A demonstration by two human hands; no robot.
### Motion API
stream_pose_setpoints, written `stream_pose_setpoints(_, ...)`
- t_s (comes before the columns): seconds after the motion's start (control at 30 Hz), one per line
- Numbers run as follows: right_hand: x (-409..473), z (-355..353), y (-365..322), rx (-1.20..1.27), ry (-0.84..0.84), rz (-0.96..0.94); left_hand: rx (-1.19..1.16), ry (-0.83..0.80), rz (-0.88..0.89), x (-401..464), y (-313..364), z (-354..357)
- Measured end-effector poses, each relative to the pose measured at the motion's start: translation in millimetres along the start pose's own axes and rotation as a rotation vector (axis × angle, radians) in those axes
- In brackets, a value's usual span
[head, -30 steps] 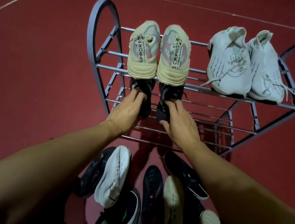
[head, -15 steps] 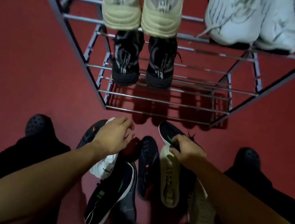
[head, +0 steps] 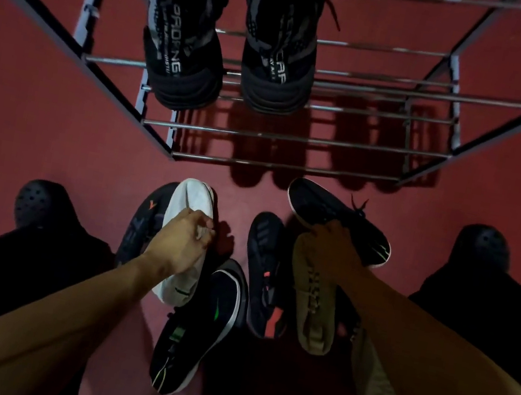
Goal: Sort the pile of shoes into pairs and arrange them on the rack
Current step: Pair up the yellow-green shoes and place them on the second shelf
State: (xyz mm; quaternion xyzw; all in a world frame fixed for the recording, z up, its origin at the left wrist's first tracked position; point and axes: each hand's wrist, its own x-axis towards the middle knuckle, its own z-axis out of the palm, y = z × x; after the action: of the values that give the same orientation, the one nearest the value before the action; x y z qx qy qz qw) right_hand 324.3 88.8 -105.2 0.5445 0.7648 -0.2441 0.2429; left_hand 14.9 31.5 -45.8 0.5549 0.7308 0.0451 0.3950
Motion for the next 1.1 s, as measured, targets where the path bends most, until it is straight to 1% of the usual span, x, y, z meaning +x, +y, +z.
stream_pose_setpoints(0.07, -0.4, -1.1, -2.6, 0.067, 0.047, 0.029, -0.034, -0.017, -0.063, -1.7, -8.3, 1.9)
stream_pose_setpoints(0.13, -7.5, -4.6, -5.3, 0.262, 0.089, 0.048, -0.041, -0.04, -0.079, -7.5, -12.2, 1.2)
stream_pose_setpoints(0.2, -21.0, -11.6, -6.0, 0.409, 0.077, 0.04, -0.035, -0.041, -0.068, -15.3, -12.1, -3.6)
stream_pose_setpoints(0.27, -38.2, -21.9, -4.3, 0.446, 0.055, -0.005, -0.03, -0.043, -0.077, -22.3, -8.1, -11.9)
stream_pose_setpoints(0.3, -47.5, -29.2, -4.0, 0.472, 0.073, -0.018, -0.034, -0.045, -0.081, -25.6, -4.8, -17.2)
stream_pose_setpoints(0.37, -65.7, -47.6, -3.7, 0.594, 0.169, 0.016, -0.054, -0.033, -0.074, -32.9, 4.7, -28.6)
stream_pose_setpoints(0.4, -75.0, -58.7, -4.0, 0.67, 0.226, 0.072, -0.068, -0.018, -0.071, -37.4, 11.0, -34.7)
stream_pose_setpoints(0.47, -91.5, -80.7, -3.7, 0.746, 0.353, 0.182, -0.091, -0.002, -0.073, -49.1, 27.2, -47.1)
stream_pose_setpoints(0.53, -108.0, -98.4, -1.3, 0.803, 0.483, 0.264, -0.11, -0.016, -0.054, -61.8, 45.6, -55.3)
stream_pose_setpoints(0.57, -116.8, -106.1, -0.7, 0.858, 0.525, 0.289, -0.147, -0.035, -0.054, -69.3, 56.6, -57.5)
stream_pose_setpoints(0.6, -124.7, -111.8, 0.0, 0.923, 0.529, 0.291, -0.202, -0.066, -0.06, -76.8, 67.6, -57.6)
stream_pose_setpoints(0.67, -139.6, -114.4, -3.5, 1.045, 0.422, 0.306, -0.305, -0.154, -0.09, -92.6, 90.2, -50.8)
stream_pose_setpoints(0.73, -154.9, -108.2, -15.1, 1.222, 0.214, 0.339, -0.403, -0.256, -0.156, -107.7, 113.0, -36.0)
stream_pose_setpoints(0.8, -169.9, -97.5, -31.3, 1.448, -0.02, 0.268, -0.534, -0.33, -0.222, -118.8, 130.9, -15.4)
stream_pose_setpoints(0.83, -174.7, -89.8, -37.4, 1.524, -0.085, 0.213, -0.627, -0.334, -0.253, -122.5, 136.9, -3.6)
stream_pose_setpoints(0.87, -176.9, -81.4, -41.3, 1.579, -0.111, 0.176, -0.735, -0.305, -0.289, -123.8, 140.9, 8.2)
stream_pose_setpoints(0.93, -178.7, -66.2, -41.7, 1.629, -0.122, 0.161, -0.896, -0.169, -0.336, -121.2, 142.8, 28.1)
stream_pose_setpoints(0.97, -177.7, -59.4, -37.4, 1.628, -0.14, 0.159, -0.917, -0.114, -0.335, -118.0, 141.2, 35.7)
stream_pose_setpoints(1.03, -174.7, -45.6, -21.7, 1.563, -0.192, 0.163, -0.898, -0.078, -0.326, -109.0, 136.5, 45.9)
stream_pose_setpoints(1.07, -173.2, -38.3, -9.7, 1.481, -0.183, 0.187, -0.857, -0.08, -0.321, -104.0, 134.1, 49.1)
stream_pose_setpoints(1.1, -169.9, -29.8, 5.4, 1.343, -0.135, 0.234, -0.808, -0.092, -0.315, -99.0, 131.6, 51.7)
